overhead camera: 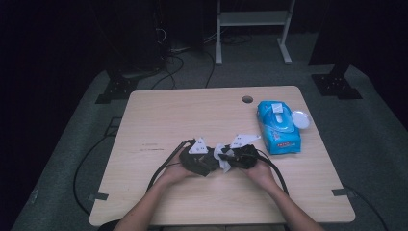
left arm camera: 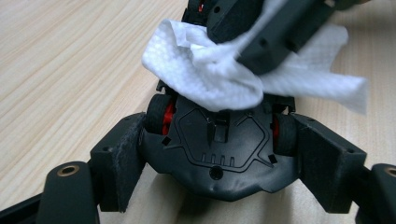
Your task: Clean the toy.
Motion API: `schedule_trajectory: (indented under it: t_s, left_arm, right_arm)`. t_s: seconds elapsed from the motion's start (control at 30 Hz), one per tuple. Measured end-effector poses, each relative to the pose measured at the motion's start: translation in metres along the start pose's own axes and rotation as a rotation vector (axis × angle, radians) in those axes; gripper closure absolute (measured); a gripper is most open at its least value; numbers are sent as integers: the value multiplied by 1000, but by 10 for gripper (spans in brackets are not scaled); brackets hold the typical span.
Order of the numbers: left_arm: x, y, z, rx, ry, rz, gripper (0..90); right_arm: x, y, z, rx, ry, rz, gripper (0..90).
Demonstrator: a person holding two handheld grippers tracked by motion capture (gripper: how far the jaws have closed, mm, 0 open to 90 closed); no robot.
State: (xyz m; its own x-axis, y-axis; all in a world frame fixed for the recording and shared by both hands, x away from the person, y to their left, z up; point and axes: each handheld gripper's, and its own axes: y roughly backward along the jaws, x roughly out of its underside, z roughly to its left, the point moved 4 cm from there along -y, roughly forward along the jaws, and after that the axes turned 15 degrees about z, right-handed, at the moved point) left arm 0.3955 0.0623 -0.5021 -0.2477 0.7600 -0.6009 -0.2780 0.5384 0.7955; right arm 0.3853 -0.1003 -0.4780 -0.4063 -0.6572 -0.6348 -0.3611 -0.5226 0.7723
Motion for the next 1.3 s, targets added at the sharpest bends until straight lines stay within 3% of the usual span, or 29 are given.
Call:
schedule_trajectory:
  t_s: [0.03,0.2,0.33,0.47,0.6,0.63,0.77,0.8,0.9,1.0,1.1,1.3]
  left_arm:
    - [0,0,-1,0,-3,-1,231]
    - [-1,0,-1,-8,-5,3,235]
    - [-1,0,-1,-8,-7,4,235]
    - [-2,0,-1,-7,0,1,235]
    - [-1,-1,-3,-17,-13,10,236]
    - [-1,-1,-3,-23,-22,13,237]
    - [0,1,-2,-28,-22,15,236]
    - [0,0,-2,-31,-21,13,237]
    - [0,0,-2,-30,-20,13,236]
    - [0,0,-2,-30,-22,12,236]
    - [-1,-1,-3,-26,-18,12,236]
    - [-5,-2,-7,-21,-30,16,236]
  right_arm:
    - [1,1,-3,-10,-11,-3,779]
    - [13,14,-24,24,-95,0,815]
    - [17,19,-27,16,-111,-2,821]
    - [9,12,-10,-27,-54,0,823]
    - [-5,-5,18,-91,33,6,824]
    - [-7,-8,24,-87,57,8,827]
    - [-11,-12,25,-90,63,3,831]
    - [-10,-11,23,-82,54,2,831]
    - [-8,-4,10,19,42,14,833]
    - [-5,2,-5,42,6,22,833]
    - [-7,3,-7,-1,18,29,832]
    - [-25,-14,20,-142,162,61,833]
